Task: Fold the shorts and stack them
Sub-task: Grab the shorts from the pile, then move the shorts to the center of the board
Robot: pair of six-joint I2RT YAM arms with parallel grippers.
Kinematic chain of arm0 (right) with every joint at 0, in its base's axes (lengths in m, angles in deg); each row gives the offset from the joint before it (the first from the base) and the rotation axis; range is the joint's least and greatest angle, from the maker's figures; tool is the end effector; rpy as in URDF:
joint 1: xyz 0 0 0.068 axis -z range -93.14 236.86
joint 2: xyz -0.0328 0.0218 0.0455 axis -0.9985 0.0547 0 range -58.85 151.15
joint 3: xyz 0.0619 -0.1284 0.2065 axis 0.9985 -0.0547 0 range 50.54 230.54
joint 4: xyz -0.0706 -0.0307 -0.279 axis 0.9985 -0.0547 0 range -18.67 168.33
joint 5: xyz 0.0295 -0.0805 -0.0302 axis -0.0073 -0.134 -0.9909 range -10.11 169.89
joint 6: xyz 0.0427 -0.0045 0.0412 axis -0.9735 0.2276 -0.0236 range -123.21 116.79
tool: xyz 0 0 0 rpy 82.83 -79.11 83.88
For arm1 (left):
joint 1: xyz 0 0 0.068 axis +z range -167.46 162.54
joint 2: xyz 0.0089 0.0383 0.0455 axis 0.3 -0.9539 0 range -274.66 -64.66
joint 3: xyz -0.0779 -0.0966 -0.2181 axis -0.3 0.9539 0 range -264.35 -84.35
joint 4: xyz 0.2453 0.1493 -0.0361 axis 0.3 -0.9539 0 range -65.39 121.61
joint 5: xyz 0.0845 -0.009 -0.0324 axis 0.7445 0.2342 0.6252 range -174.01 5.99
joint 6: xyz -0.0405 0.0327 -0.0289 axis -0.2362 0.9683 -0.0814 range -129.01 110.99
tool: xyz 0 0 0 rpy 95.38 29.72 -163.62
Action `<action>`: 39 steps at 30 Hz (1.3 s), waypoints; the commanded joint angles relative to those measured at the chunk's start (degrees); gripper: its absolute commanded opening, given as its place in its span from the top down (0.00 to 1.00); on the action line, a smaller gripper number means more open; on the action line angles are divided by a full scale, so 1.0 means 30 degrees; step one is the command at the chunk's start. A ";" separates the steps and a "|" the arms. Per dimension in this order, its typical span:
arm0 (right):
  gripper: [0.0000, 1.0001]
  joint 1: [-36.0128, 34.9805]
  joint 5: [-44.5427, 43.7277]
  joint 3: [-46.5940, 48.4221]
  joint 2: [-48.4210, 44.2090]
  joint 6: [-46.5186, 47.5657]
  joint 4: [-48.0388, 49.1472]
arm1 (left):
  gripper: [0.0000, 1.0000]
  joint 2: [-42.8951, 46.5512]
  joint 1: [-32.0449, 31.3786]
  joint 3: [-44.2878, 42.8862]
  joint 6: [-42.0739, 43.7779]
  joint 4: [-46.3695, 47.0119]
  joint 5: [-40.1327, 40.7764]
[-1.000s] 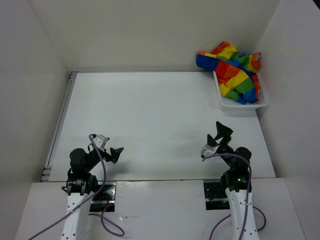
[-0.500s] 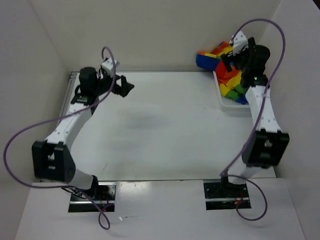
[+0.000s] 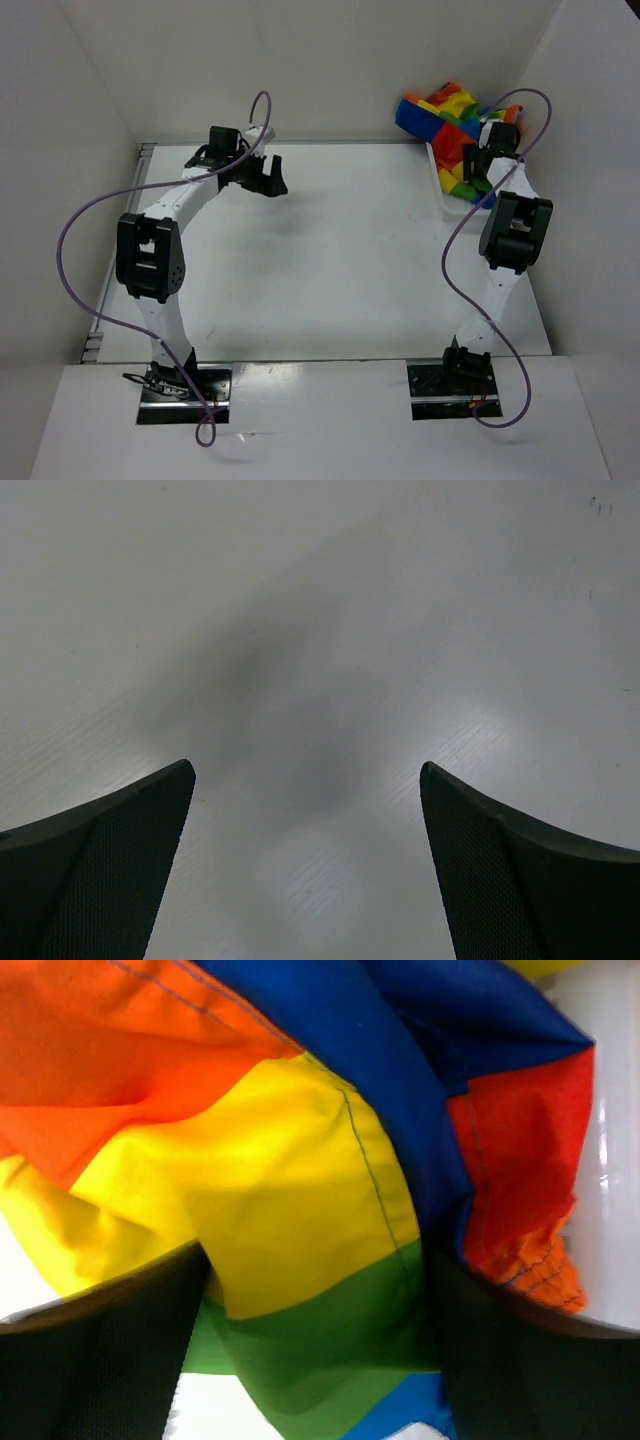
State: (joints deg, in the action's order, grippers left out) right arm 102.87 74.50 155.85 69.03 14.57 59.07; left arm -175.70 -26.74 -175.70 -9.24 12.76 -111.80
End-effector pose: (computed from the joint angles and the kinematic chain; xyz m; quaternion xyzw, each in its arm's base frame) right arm 0.5105 -0.1506 0.1757 0.0050 0.9121 -0.1595 0.3777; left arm 0.4640 -0.0964 0.2325 0.1730 0.8635 -0.2505 0.4021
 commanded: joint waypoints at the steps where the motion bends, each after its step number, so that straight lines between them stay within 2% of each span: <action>1: 0.25 0.0112 -0.0433 0.0404 -0.0027 0.0050 0.0182 | 0.00 0.0364 -0.0801 0.0099 0.0076 0.0454 -0.0377; 2: 0.40 0.0112 -0.0431 0.0199 -0.0027 0.0224 0.0182 | 0.00 0.0364 -0.0804 0.0302 0.0076 0.0454 -0.0375; 3: 0.70 0.0112 -0.0228 0.0023 -0.0230 0.0225 0.0182 | 0.00 0.0567 -0.0804 0.0304 0.0076 0.0454 -0.0375; 6: 0.99 -0.0062 -0.0023 -0.0213 -0.1339 0.0225 0.0182 | 0.00 0.0977 -0.0804 0.0480 0.0076 0.0454 -0.0143; 11: 1.00 -0.0473 0.0331 0.1072 -0.3773 0.0374 0.0182 | 0.00 0.1739 -0.0804 -0.0455 0.0076 0.1274 0.0589; 14: 1.00 -0.1349 0.0331 0.3119 -0.5851 0.0372 -0.0226 | 0.04 0.2439 0.0336 -0.1334 0.0076 0.1917 0.0213; 18: 1.00 -0.3515 0.0507 0.3947 -0.9190 0.1453 0.0734 | 0.04 0.4285 0.2180 -0.0844 0.0076 0.3673 0.0211; 22: 1.00 -0.7904 0.0507 0.3509 -1.2326 0.4263 0.2086 | 0.04 0.7184 0.4142 0.1349 0.0076 0.5695 0.0037; 23: 1.00 -1.0061 0.0739 0.3507 -1.3086 0.5080 0.2086 | 0.02 0.8380 0.4437 0.1852 0.0076 0.5930 0.0035; 26: 1.00 -1.4254 0.0362 0.4145 -1.3502 0.5704 0.1796 | 0.01 1.0491 0.5551 0.3606 0.0076 0.6342 -0.0141; 28: 1.00 -1.5352 0.0913 0.5434 -1.2891 0.4743 0.0422 | 0.01 1.1666 0.5990 0.4344 0.0076 0.6518 -0.0141; 29: 1.00 -1.5530 0.1526 0.7297 -1.2134 0.3055 -0.0135 | 0.01 1.1992 0.5993 0.4608 0.0076 0.6518 0.0236; 31: 1.00 -1.5532 0.3431 0.9007 -1.1397 0.1493 -0.1335 | 0.01 1.2810 0.6198 0.5282 0.0076 0.6721 0.0706; 33: 1.00 -1.5532 0.4252 0.9455 -1.1160 -0.0088 -0.1341 | 0.01 1.3253 0.6752 0.5693 0.0076 0.6723 0.0709; 39: 1.00 -1.5532 0.3730 0.3193 -1.1658 -0.3107 -0.1078 | 0.01 1.3431 0.7634 0.5929 0.0076 0.6284 -0.0111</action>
State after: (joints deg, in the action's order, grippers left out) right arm 56.32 85.36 171.83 32.88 12.69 57.95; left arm -135.81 -4.62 -157.84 -9.27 29.92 -110.25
